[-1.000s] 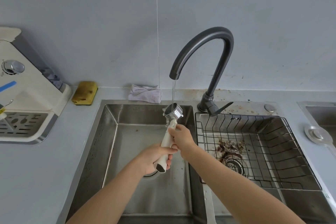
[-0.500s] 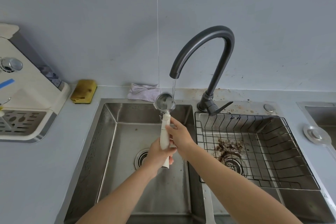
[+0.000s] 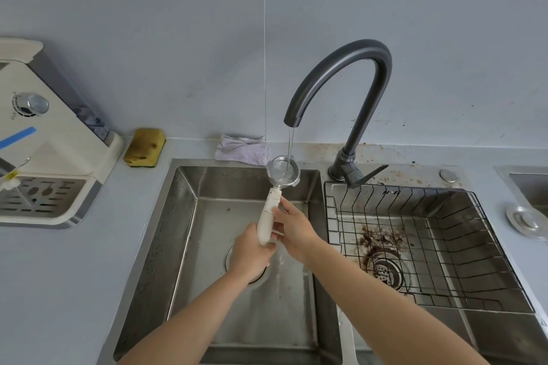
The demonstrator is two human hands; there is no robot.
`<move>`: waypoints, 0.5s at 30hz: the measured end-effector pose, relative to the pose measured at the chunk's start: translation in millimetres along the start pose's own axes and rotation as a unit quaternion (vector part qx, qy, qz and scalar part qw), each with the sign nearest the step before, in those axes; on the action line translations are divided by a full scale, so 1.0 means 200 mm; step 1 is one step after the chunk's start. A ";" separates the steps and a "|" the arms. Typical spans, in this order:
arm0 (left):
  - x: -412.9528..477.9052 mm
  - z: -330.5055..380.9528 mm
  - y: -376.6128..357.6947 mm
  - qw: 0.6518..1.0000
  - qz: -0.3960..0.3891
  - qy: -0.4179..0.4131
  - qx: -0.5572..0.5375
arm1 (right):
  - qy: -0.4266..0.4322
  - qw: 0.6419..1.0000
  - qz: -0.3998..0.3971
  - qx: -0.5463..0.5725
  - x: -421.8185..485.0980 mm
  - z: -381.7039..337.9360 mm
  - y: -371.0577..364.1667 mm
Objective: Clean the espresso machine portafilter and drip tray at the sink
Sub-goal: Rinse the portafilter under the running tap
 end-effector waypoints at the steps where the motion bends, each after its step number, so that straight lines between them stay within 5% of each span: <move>1: 0.00 -0.01 0.01 1.000 0.005 0.003 0.024 | -0.007 1.000 -0.001 0.005 0.00 0.01 0.00; 15: -0.02 -0.06 0.09 0.967 -0.006 0.014 0.254 | -0.064 0.998 0.007 0.026 0.00 0.12 -0.06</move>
Point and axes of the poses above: each hand's wrist, its own x-axis towards the middle knuckle, its own y-axis out of the back of the hand, z = x × y, the point moved 6 cm from there along x, towards the middle knuckle, and after that the axes turned 2 degrees about x, right-handed, at the moved point
